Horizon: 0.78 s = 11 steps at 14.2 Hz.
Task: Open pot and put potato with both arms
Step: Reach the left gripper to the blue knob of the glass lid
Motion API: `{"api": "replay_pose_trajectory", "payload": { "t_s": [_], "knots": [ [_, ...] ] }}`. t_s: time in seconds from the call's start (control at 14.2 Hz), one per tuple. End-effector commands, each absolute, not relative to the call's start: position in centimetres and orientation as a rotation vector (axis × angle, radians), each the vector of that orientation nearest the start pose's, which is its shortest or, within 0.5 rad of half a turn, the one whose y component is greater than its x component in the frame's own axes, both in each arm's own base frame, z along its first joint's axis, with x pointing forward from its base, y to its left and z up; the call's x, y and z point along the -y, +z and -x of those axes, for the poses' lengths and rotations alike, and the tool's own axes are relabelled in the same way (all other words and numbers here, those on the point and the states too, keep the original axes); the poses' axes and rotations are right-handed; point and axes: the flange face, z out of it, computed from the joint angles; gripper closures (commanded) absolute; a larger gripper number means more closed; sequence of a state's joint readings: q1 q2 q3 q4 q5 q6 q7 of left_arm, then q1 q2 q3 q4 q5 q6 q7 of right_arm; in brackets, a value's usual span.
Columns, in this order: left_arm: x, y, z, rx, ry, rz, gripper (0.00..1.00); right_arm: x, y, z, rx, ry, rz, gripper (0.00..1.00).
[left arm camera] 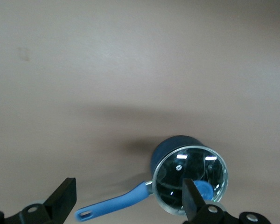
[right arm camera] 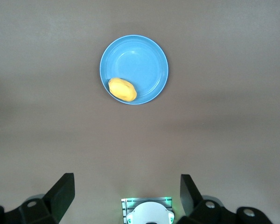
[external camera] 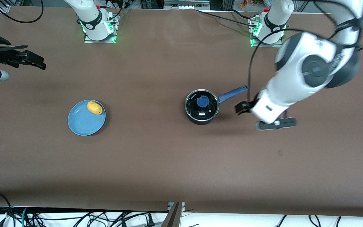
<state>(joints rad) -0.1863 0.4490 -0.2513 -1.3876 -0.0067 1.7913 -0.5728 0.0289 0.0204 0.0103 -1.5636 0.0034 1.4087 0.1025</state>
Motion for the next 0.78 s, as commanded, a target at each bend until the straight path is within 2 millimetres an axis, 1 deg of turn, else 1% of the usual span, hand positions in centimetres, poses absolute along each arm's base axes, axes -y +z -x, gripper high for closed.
{"api": "replay_pose_trajectory", "payload": {
  "t_s": [0.0, 0.07, 0.14, 0.21, 0.28, 0.42, 0.49, 0.56, 0.71],
  "knots": [
    [31.6, 42.4, -62.9, 0.322, 0.089, 3.187, 0.00, -2.1, 60.6, -53.7, -0.119, 0.257, 3.151, 0.00],
    [33.6, 41.2, -62.3, 0.349, 0.089, 3.178, 0.00, -2.1, 60.6, -53.7, -0.119, 0.255, 3.151, 0.00],
    [35.2, 40.4, -61.7, 0.348, 0.088, 3.177, 0.00, -2.1, 60.5, -53.7, -0.119, 0.257, 3.151, 0.00],
    [36.8, 39.9, -60.8, 0.312, 0.089, 3.181, 0.00, -2.1, 60.5, -53.7, -0.119, 0.257, 3.151, 0.00],
    [37.7, 38.7, -59.9, 0.288, 0.111, 3.172, 0.00, -2.1, 60.5, -53.7, -0.119, 0.257, 3.151, 0.00],
    [38.9, 35.9, -57.7, 0.239, 0.119, 3.178, 0.00, -2.1, 60.5, -53.7, -0.119, 0.257, 3.151, 0.00],
    [39.2, 34.9, -56.6, 0.220, 0.107, 3.188, 0.00, -2.1, 60.5, -53.7, -0.119, 0.257, 3.151, 0.00],
    [39.1, 33.8, -56.1, 0.203, 0.099, 3.180, 0.00, -2.1, 60.5, -53.7, -0.119, 0.257, 3.151, 0.00],
    [39.8, 32.5, -54.8, 0.137, 0.091, 3.151, 0.00, -2.1, 60.6, -53.7, -0.119, 0.255, 3.151, 0.00]
  ]
}}
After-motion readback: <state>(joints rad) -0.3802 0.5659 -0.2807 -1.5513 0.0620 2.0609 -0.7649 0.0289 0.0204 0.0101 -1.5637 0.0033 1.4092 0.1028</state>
